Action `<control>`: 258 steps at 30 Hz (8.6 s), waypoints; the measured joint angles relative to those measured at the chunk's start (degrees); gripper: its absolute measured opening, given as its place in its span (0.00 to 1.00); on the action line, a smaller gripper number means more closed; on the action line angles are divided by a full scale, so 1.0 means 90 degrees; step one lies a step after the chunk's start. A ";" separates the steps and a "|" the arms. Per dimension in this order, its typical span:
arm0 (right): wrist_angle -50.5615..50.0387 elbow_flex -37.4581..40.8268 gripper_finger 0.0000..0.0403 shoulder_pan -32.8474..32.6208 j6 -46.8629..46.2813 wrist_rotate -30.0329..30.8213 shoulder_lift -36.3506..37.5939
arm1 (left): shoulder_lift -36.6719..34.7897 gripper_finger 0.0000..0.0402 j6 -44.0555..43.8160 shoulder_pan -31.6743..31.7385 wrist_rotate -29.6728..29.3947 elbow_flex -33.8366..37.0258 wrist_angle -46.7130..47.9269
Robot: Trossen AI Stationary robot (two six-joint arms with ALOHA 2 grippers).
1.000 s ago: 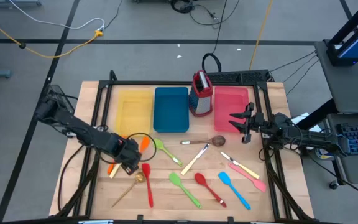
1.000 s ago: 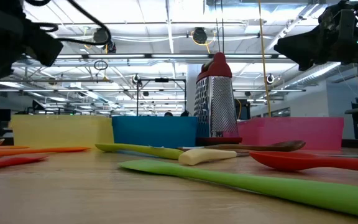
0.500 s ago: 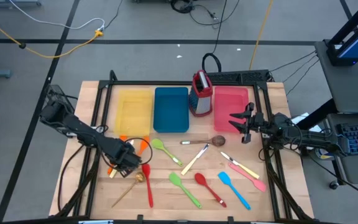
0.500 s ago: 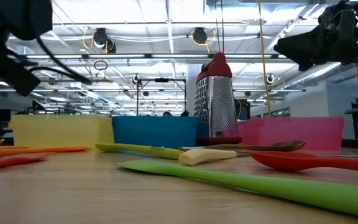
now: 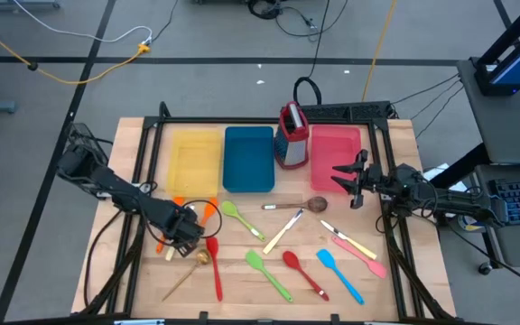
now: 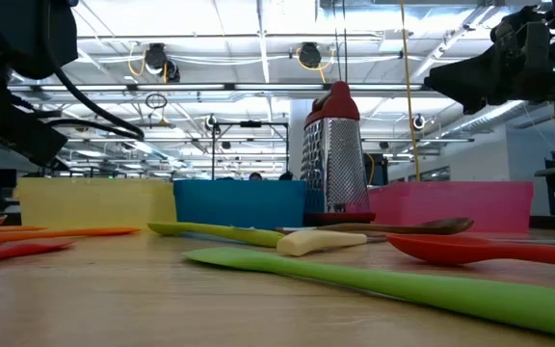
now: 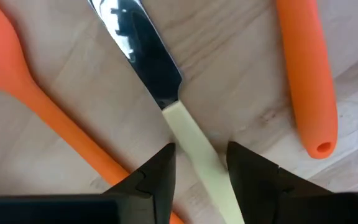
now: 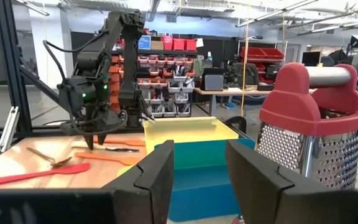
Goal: Pick & Place Kitchen Items
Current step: Put the left yellow table knife into the yellow bin
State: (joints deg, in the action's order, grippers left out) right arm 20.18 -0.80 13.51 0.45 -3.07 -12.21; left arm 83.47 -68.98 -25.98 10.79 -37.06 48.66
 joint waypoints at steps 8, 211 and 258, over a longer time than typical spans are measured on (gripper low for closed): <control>-0.0026 0.0000 0.35 0.0000 0.0000 0.0002 0.0000 | 0.0009 0.11 0.0185 0.0002 -0.0078 0.0010 -0.0344; 0.2582 -0.3918 0.35 -0.2180 -0.0136 -0.2284 -0.9521 | -0.3275 0.23 0.6983 0.5161 -0.1802 -0.0418 -0.4546; 0.2019 -0.4024 0.35 -0.1758 0.1343 -0.1849 -1.0528 | -0.3275 0.23 0.7135 0.5161 -0.1805 -0.0418 -0.4052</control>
State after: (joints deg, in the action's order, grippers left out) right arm 38.35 -37.01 -2.31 12.53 -19.71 -106.96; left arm 54.00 -4.76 20.47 -5.45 -40.82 12.19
